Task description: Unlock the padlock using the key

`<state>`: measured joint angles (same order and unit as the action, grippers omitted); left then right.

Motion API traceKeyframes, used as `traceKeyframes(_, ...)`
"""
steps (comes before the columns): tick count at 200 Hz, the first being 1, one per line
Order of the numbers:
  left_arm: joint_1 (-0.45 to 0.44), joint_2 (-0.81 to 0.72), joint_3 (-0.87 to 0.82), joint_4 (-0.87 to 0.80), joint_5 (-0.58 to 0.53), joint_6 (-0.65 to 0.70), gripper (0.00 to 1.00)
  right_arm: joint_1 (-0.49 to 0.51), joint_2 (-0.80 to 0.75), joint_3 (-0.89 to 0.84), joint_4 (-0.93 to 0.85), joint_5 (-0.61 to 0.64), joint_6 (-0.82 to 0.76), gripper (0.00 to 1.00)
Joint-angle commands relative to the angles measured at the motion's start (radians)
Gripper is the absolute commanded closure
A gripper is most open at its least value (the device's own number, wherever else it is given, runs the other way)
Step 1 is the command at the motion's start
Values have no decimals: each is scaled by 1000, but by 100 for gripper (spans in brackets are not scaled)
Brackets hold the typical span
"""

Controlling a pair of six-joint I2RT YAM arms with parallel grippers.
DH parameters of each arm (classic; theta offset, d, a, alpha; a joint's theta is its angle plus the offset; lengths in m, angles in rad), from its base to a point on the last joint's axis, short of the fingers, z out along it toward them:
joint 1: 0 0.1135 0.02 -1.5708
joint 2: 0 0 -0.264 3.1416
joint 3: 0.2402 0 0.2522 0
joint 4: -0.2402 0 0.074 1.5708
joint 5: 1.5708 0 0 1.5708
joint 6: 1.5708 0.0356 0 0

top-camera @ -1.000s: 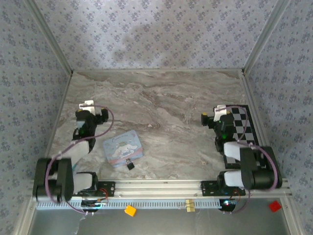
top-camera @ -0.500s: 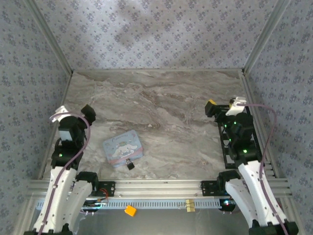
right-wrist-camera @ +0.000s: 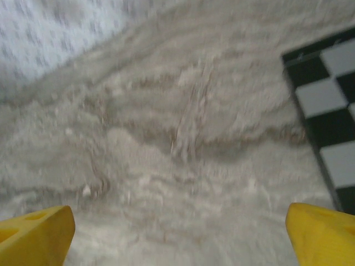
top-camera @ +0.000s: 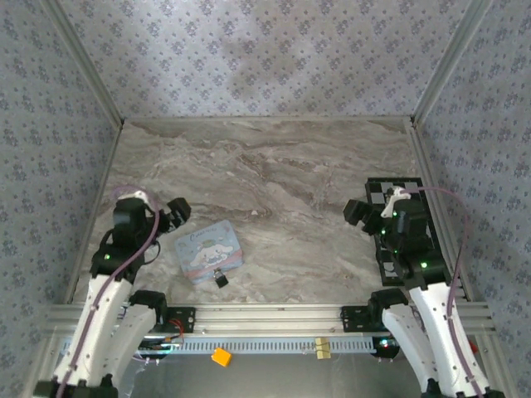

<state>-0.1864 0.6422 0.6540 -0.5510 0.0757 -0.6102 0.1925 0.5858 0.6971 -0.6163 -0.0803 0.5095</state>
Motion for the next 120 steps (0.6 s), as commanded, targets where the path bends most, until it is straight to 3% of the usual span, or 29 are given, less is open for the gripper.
traceKeyframes(1,-106,8,41,-19,27,20,0,114,30,31,-161,73,77,1)
traceKeyframes(53,-355,66,-21,80,-83,-38,0,432,94,-35,-327,355,384,4)
traceKeyframes(86,-387,69,-80,150,-79,30,0,570,133,-88,-411,456,599,6)
traceKeyframes(120,-391,65,-136,231,-74,133,0,620,172,-166,-369,456,729,10)
